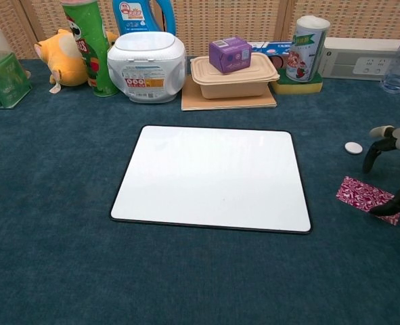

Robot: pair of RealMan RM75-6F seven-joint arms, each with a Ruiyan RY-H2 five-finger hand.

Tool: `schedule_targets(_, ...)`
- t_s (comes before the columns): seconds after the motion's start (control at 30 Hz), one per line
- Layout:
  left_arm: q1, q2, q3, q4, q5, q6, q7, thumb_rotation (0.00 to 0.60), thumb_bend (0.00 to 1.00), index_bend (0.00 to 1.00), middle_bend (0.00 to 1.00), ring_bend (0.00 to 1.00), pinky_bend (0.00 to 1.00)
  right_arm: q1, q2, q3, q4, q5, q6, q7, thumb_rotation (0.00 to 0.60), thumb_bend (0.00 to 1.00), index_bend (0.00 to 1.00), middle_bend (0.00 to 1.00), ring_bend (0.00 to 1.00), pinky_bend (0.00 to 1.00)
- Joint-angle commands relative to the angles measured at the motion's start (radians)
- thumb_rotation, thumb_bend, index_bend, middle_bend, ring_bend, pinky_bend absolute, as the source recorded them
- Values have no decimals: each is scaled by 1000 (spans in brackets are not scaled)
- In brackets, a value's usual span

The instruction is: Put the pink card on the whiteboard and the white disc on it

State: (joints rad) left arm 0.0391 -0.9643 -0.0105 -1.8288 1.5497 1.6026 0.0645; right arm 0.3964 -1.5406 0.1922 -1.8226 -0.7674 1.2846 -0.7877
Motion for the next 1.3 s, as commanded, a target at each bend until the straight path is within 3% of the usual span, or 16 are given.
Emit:
schedule_targets(0.03, 0, 0, 0, 0, 0, 0, 0, 600, 73, 0, 0, 0, 0, 13, -2, 1, -6, 24, 7, -10, 543, 1, 351, 0, 0, 0)
schedule_targets(0.67, -2, 4, 1, -1, 4, -2, -7, 600, 72, 0, 0, 0, 0, 72, -28, 30, -36, 204, 96, -79, 543, 0, 350, 0, 0, 0)
schedule_targets(1.3, -1, 6, 2, 1, 5, 0, -13, 600, 73, 0, 0, 0, 0, 101, -51, 15, -25, 242, 144, -87, 542, 0, 334, 0, 0, 0)
